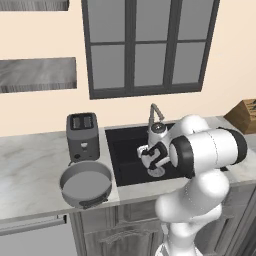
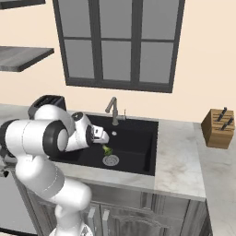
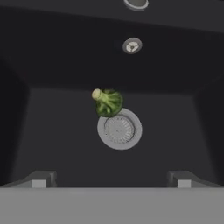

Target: Dump the broccoli from the pot into the sink. Then turn on the water and wash the broccoli. Then turn off the water and put the broccoli back in the pot.

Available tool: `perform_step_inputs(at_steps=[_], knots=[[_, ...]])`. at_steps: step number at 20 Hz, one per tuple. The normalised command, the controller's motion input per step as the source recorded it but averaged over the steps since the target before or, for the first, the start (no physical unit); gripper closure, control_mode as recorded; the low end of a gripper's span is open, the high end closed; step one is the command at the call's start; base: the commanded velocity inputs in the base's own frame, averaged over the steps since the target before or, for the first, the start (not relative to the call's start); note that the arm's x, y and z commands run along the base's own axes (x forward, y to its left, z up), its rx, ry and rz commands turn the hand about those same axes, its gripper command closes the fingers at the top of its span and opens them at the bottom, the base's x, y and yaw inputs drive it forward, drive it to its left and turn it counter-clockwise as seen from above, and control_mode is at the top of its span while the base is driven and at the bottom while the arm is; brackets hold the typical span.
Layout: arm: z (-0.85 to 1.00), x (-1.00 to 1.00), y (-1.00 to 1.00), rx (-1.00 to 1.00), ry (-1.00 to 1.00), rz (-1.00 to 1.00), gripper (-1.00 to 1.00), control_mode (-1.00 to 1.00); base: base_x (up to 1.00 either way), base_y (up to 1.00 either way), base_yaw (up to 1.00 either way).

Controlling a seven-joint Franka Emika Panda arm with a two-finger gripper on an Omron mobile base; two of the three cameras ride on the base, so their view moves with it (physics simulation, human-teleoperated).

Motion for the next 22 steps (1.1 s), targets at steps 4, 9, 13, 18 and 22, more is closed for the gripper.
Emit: perform_step_inputs(at_steps=[4, 9, 13, 18, 22], knots=[[-0.36, 0.08, 0.0, 0.0, 0.0, -0.02, -1.0, -1.0, 0.0, 0.0, 0.0], [-0.32, 0.16, 0.0, 0.0, 0.0, -0.02, -1.0, -1.0, 0.0, 0.0, 0.0], [-0.24, 0.24, 0.0, 0.0, 0.0, -0.02, -1.0, -1.0, 0.0, 0.0, 0.0], [-0.25, 0.25, 0.0, 0.0, 0.0, -0.01, -1.0, -1.0, 0.0, 0.0, 0.0], [-0.31, 0.27, 0.0, 0.0, 0.0, -0.01, -1.0, -1.0, 0.0, 0.0, 0.0]])
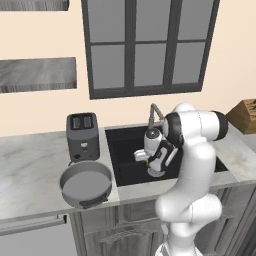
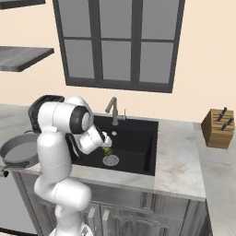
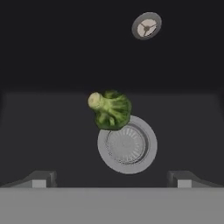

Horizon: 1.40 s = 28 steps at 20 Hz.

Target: Dump the broccoli from the pot into the sink. Then turn on the water and wash the broccoli. Then turn off the water and put the broccoli back in the pot.

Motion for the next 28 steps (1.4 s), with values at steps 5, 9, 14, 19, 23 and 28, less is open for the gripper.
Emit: perform_step_inputs(at_steps=[5, 9, 14, 19, 23, 28], knots=[[-0.28, 0.28, 0.0, 0.0, 0.0, -0.01, -1.0, -1.0, 0.0, 0.0, 0.0], [-0.26, 0.27, 0.0, 0.0, 0.0, -0.01, -1.0, -1.0, 0.0, 0.0, 0.0], [-0.26, 0.3, 0.0, 0.0, 0.0, -0.01, -1.0, -1.0, 0.0, 0.0, 0.0], [-0.15, 0.26, -0.04, 0.0, 0.0, -0.01, -1.0, -1.0, 0.0, 0.0, 0.0], [-0.08, 0.2, -0.1, 0.0, 0.0, -0.02, -1.0, -1.0, 0.0, 0.0, 0.0], [-0.1, 0.16, -0.16, 0.0, 0.0, -0.02, -1.0, -1.0, 0.0, 0.0, 0.0]])
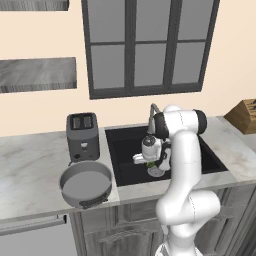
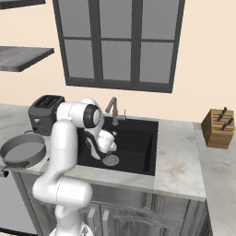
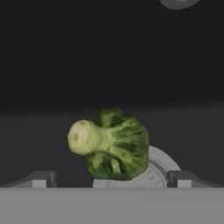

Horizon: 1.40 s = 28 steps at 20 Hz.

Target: Dump the broccoli from the pot into the sink. Then turn on the water and wash the broccoli. Then turn off the water and put the broccoli back in the pot.

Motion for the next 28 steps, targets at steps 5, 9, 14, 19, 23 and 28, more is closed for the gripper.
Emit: perform_step_inputs(at_steps=[5, 9, 14, 19, 23, 28], knots=[[-0.09, 0.22, -0.16, 0.0, 0.0, -0.01, -1.0, -1.0, 0.0, 0.0, 0.0], [-0.08, 0.31, -0.13, 0.0, 0.0, 0.0, -1.0, -1.0, 0.0, 0.0, 0.0], [-0.16, 0.4, -0.05, 0.0, 0.04, 0.0, -1.0, -1.0, 0.0, 0.0, 0.0], [-0.23, 0.35, 0.0, 0.0, 0.06, 0.0, -1.0, -1.0, 0.0, 0.0, 0.0], [-0.26, 0.32, 0.0, 0.0, 0.07, 0.0, -1.0, -1.0, 0.0, 0.0, 0.0], [-0.18, 0.15, 0.0, 0.0, 0.06, 0.0, 1.0, -1.0, 0.0, 0.0, 0.0]])
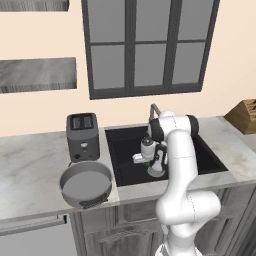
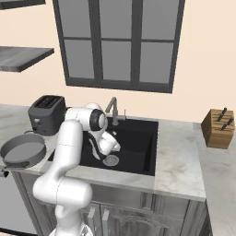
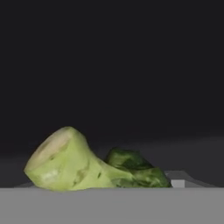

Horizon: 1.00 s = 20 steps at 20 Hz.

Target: Dump the broccoli from the pot into the sink. Then turn on the water and wash the broccoli. Then turn off the water and put the broccoli back in the pot.

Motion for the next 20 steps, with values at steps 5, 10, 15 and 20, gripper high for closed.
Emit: perform_step_inputs(at_steps=[5, 10, 15, 20], knots=[[0.13, -0.27, -0.02, 0.0, 0.01, -0.04, 1.0, -1.0, 0.0, 0.0, 0.0], [0.49, -0.72, -0.04, 0.0, -0.04, -0.06, 1.0, -1.0, 0.0, 0.0, 0.0], [0.57, -0.69, 0.0, 0.0, -0.05, -0.05, 1.0, -1.0, 0.0, 0.0, 0.0], [0.66, -0.68, 0.08, 0.0, -0.06, -0.02, 1.0, -1.0, 0.0, 0.0, 0.0]])
